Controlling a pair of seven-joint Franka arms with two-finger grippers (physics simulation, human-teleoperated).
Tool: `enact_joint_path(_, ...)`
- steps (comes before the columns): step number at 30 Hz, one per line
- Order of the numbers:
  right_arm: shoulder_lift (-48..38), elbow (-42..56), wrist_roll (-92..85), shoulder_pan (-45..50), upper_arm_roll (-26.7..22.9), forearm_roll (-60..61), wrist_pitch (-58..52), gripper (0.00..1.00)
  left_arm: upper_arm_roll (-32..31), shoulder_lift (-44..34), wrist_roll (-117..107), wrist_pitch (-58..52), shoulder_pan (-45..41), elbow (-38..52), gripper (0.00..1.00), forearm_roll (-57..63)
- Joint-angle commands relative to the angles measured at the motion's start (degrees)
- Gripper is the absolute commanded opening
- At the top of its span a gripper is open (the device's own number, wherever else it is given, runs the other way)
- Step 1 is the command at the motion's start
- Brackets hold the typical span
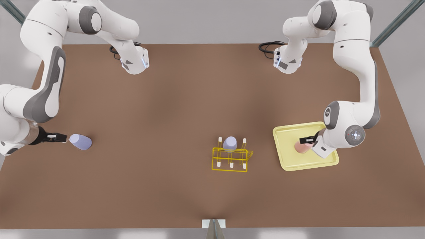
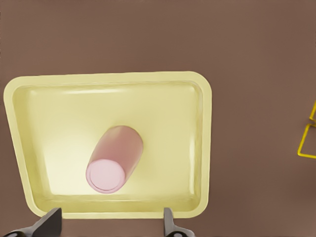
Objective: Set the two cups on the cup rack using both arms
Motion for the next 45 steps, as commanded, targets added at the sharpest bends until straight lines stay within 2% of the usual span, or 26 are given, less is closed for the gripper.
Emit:
enact_joint_path(1, 2.7, 0.5, -3.5, -1.8, 0.0, 0.8, 3.0, 1.0, 0.3, 0.1, 2.9, 8.4, 0.0, -0.5, 1.0, 0.0)
enact_joint_path(4, 4.7, -2.4, -3.5, -3.5, 0.0, 0.9, 8.8, 1.0, 2.0, 0.0, 2.9, 11.2, 0.0, -3.8, 1.0, 0.0)
enact_joint_path(9, 4.5, -7.4, -5.0, -4.2, 0.2, 0.8, 9.9, 1.0, 2.8, 0.5, 2.8, 19.3, 0.0, -10.0, 1.0, -0.3)
enact_joint_path(11, 4.1, -9.1, -5.7, -4.8, 0.2, 0.7, 10.7, 1.0, 2.7, 1.0, 2.8, 19.6, -0.3, -10.4, 1.0, -0.4)
enact_joint_path(14, 1.4, -16.1, -6.7, -4.7, 0.2, 0.3, 18.8, 1.0, 2.8, 1.8, 2.9, 21.5, -0.1, -11.8, 1.0, -0.3)
enact_joint_path(20, -0.2, -24.0, -6.8, -4.9, 0.2, 0.4, 26.3, 1.0, 2.9, 3.0, 2.8, 21.7, 0.0, -12.6, 1.0, -0.2)
enact_joint_path(29, 1.1, -28.0, -7.3, -7.0, 0.2, 0.7, 29.0, 1.0, 3.0, 2.8, 2.8, 25.4, 0.2, -16.1, 1.0, -0.2)
enact_joint_path(35, -1.6, -36.4, -7.6, -7.6, 0.3, 3.2, 41.3, 1.0, 3.0, 3.4, 2.8, 27.9, 0.3, -17.6, 1.0, -0.3)
enact_joint_path(40, -1.1, -37.5, -7.6, -8.2, 0.2, 3.2, 41.7, 1.0, 3.0, 4.3, 2.8, 28.5, 0.4, -17.6, 1.0, -0.3)
enact_joint_path(45, 0.2, -38.1, -8.6, -8.4, 0.2, 2.6, 41.7, 1.0, 3.0, 4.0, 2.8, 28.4, 0.4, -17.6, 0.94, -0.3)
